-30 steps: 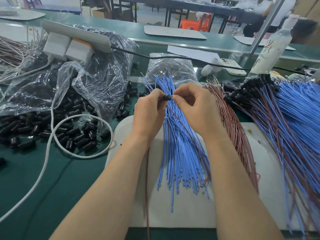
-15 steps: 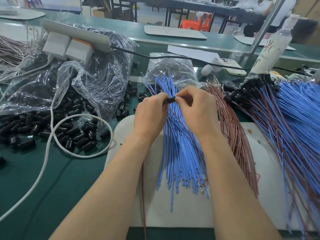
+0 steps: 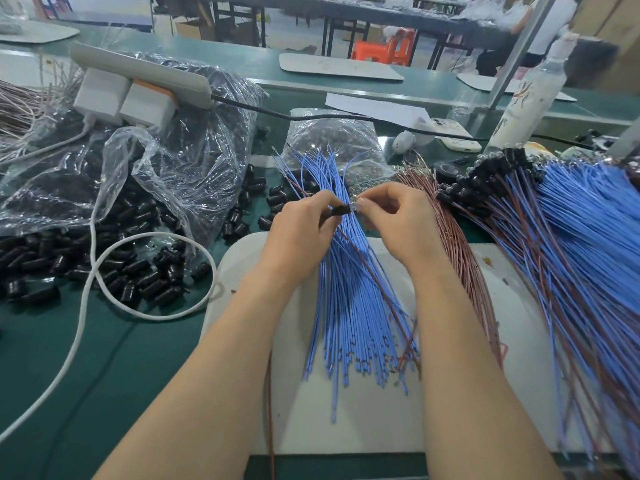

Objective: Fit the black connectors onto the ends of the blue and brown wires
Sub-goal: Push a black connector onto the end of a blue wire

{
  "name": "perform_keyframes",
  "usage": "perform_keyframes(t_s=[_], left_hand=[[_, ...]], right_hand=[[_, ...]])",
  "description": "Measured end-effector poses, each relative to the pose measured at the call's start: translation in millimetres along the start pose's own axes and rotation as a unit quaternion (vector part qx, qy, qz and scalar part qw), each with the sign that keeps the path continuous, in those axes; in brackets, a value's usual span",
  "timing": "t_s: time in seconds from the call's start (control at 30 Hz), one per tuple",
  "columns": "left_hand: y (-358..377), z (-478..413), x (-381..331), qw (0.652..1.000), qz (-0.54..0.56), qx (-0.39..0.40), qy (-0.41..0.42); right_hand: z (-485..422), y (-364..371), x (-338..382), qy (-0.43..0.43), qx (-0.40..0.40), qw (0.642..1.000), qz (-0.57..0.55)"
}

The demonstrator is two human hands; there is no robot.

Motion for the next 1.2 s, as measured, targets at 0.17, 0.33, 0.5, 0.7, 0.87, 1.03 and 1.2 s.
perform_keyframes(t_s=[0.17, 0.33, 0.5, 0.7, 0.87, 1.03, 1.2], left_hand=[[-9.1, -1.3, 16.4, 0.994, 0.074, -0.041, -0.065], [-19.2, 1.0, 20.4, 0.985, 0.13, -0.079, -0.085], [-21.4, 2.7, 20.7, 0.982, 0.141, -0.082, -0.093], [-19.8, 1.3, 22.5, 0.982, 0.135, -0.082, -0.099], [-17.2, 1.2, 20.1, 0.985, 0.124, -0.09, -0.084], [-17.3, -0.3, 19.1, 0.985, 0.12, -0.098, -0.076], [-14.7, -1.3, 16.5, 0.985, 0.123, -0.096, -0.073]], right_hand=[[-0.4, -47.4, -9.9, 0.006, -0.171, 0.983, 0.068], [-1.9, -41.6, -24.4, 0.029, -0.151, 0.977, 0.149], [-2.8, -30.5, -32.4, 0.037, -0.107, 0.974, 0.196], [-3.9, -16.1, -17.0, -0.014, -0.099, 0.972, 0.212], [-19.8, 7.5, -19.8, 0.03, -0.052, 0.96, 0.275], [-29.7, 10.8, -20.6, 0.049, -0.056, 0.956, 0.284], [-32.2, 18.7, -28.0, 0.064, -0.042, 0.949, 0.305]])
Point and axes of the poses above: each hand's wrist, its own z-axis away from the middle knuckle, its own y-axis out of the palm, x = y × z, the point moved 9 cm from there along -z, towards the middle knuckle, and after that the axes turned 15 degrees about -z, right-handed, at the moved point
